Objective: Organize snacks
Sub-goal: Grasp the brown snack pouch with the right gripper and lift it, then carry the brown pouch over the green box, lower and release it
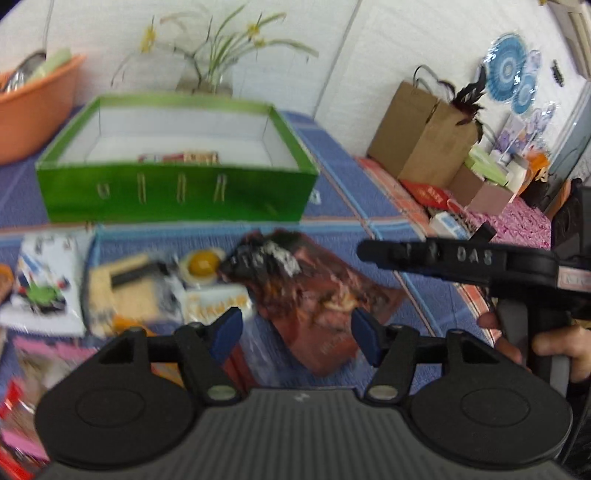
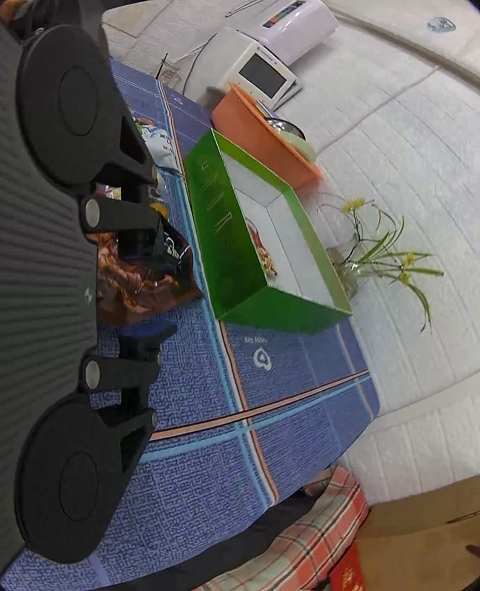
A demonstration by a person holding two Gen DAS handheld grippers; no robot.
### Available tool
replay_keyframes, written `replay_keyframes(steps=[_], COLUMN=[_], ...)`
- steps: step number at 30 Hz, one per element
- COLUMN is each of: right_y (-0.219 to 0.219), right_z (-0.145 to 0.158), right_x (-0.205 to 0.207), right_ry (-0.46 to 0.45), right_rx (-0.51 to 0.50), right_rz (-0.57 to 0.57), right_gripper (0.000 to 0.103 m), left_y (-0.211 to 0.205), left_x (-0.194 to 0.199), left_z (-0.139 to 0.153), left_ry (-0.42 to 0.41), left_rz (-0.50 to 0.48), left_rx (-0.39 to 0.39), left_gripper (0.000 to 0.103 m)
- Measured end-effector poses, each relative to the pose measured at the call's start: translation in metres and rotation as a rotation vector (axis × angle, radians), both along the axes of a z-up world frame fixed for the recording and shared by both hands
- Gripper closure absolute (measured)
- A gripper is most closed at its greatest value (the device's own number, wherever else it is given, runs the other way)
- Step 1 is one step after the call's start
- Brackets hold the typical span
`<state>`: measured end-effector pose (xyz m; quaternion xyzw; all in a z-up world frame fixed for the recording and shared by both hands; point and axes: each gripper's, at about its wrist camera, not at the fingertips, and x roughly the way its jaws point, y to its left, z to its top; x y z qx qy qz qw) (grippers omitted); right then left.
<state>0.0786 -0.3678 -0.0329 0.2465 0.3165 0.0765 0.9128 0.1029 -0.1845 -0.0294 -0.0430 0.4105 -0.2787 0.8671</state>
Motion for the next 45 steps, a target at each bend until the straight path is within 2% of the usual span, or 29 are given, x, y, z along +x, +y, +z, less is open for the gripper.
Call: replay_keyframes(steps=[1,3,6,8,9,11,12,14,15,16,17,20,23,28,31,33,34,39,45], right_y=[-0.005,-0.013,-0.017,-0.010,-0.006,-0.001,0.002,0.003,0.005,0.006,0.006,0.003,0.001,0.018,0.039,0.054,0.062,0.100,0.131], right_z=[-0.005,-0.012,-0.022,-0.026,-0.026,-0.027,-0.029,-0.029,-0.027,-0.023,-0.019,-0.011,-0.006,0.006,0.016,0.022,0.026,0.047,0.070], right_x=[0.004,0.010,0.020,0.028,0.031,0.037,0.040,0.043,0.043,0.040,0.037,0.027,0.014,-0.006,-0.014,-0.015,-0.014,-0.003,0.019], right_ry=[0.017,0.038,0.069,0.083,0.077,0.084,0.097,0.106,0.098,0.083,0.064,0.039,0.012,-0.031,-0.076,-0.105,-0.123,-0.185,-0.217], right_rx=[0.008,0.036,0.118,0.127,0.118,0.106,0.114,0.138,0.129,0.107,0.082,0.097,0.164,0.196,0.162,0.153,0.148,0.109,0.111], right_rz=[-0.012,-0.037,0.002,0.042,0.059,0.085,0.094,0.103,0.108,0.108,0.109,0.088,0.081,0.086,0.114,0.127,0.135,0.191,0.237], right_gripper=[0.016,0.001,0.002,0.007,0.014,0.036,0.050,0.055,0.062,0.075,0.078,0.084,0.089,0.092,0.092,0.092,0.094,0.096,0.096], left_y=[-0.002,-0.003,-0.003,-0.004,-0.003,0.000,0.002,0.006,0.007,0.008,0.010,0.019,0.030,0.053,0.063,0.070,0.073,0.109,0.146], left_x=[0.001,0.004,0.010,0.013,0.015,0.016,0.018,0.021,0.021,0.020,0.020,0.023,0.019,-0.003,-0.023,-0.034,-0.037,-0.035,-0.030], left_z=[-0.005,-0.013,-0.018,-0.019,-0.019,-0.021,-0.023,-0.027,-0.028,-0.028,-0.027,-0.029,-0.026,-0.007,0.013,0.023,0.025,0.032,0.054], left_ry=[0.027,0.072,0.096,0.116,0.124,0.136,0.141,0.152,0.161,0.154,0.151,0.194,0.194,0.088,-0.051,-0.131,-0.152,-0.166,-0.254], left_rz=[0.014,0.041,0.079,0.103,0.107,0.127,0.127,0.115,0.109,0.107,0.108,0.114,0.110,0.093,0.101,0.125,0.137,0.191,0.246], left_rx=[0.002,-0.017,-0.065,-0.077,-0.089,-0.132,-0.175,-0.240,-0.246,-0.240,-0.239,-0.288,-0.311,-0.298,-0.205,-0.143,-0.120,-0.139,-0.130], left_gripper=[0.040,0.038,0.037,0.037,0.037,0.037,0.037,0.037,0.037,0.045,0.056,0.063,0.064,0.069,0.074,0.088,0.099,0.099,0.099])
